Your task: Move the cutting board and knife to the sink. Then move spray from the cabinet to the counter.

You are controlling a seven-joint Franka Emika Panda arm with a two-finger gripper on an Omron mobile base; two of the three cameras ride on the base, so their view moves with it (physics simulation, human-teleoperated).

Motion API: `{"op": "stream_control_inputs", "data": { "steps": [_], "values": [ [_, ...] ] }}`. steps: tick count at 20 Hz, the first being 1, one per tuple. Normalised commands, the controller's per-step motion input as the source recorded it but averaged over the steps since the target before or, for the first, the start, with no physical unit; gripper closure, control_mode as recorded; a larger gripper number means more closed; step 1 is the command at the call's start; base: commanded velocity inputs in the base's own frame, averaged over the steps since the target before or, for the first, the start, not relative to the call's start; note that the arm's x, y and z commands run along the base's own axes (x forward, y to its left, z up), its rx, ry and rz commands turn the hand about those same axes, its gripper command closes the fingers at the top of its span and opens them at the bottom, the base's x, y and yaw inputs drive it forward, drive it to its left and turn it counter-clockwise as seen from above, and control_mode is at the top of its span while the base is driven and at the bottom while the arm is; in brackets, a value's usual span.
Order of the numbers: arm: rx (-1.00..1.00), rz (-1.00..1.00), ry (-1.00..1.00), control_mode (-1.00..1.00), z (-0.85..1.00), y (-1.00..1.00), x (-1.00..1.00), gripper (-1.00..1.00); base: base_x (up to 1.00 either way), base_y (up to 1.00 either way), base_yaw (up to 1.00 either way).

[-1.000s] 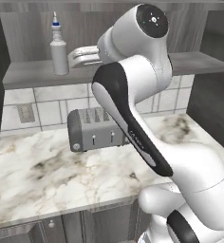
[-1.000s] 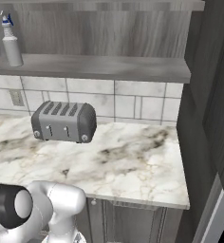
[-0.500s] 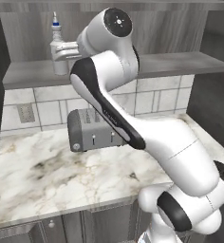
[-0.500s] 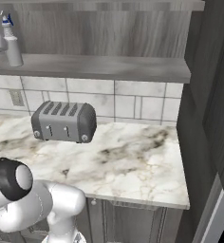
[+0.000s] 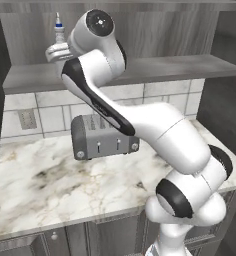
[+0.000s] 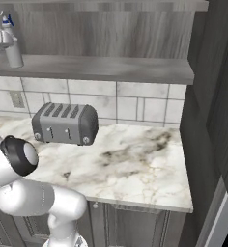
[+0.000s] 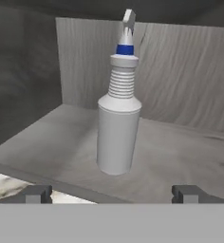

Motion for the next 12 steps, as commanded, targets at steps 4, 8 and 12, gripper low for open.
{"op": "stream_control_inputs", "data": {
  "steps": [4, 8, 12],
  "values": [
    [-0.05, -0.02, 0.00, -1.00, 0.00, 0.05, 0.41, -1.00, 0.00, 0.00, 0.00],
    [-0.01, -0.01, 0.00, -1.00, 0.00, 0.06, 0.44, -1.00, 0.00, 0.00, 0.00],
    [0.00, 0.00, 0.00, -1.00, 0.00, 0.09, 0.40, -1.00, 0.00, 0.00, 0.00]
  ]
}}
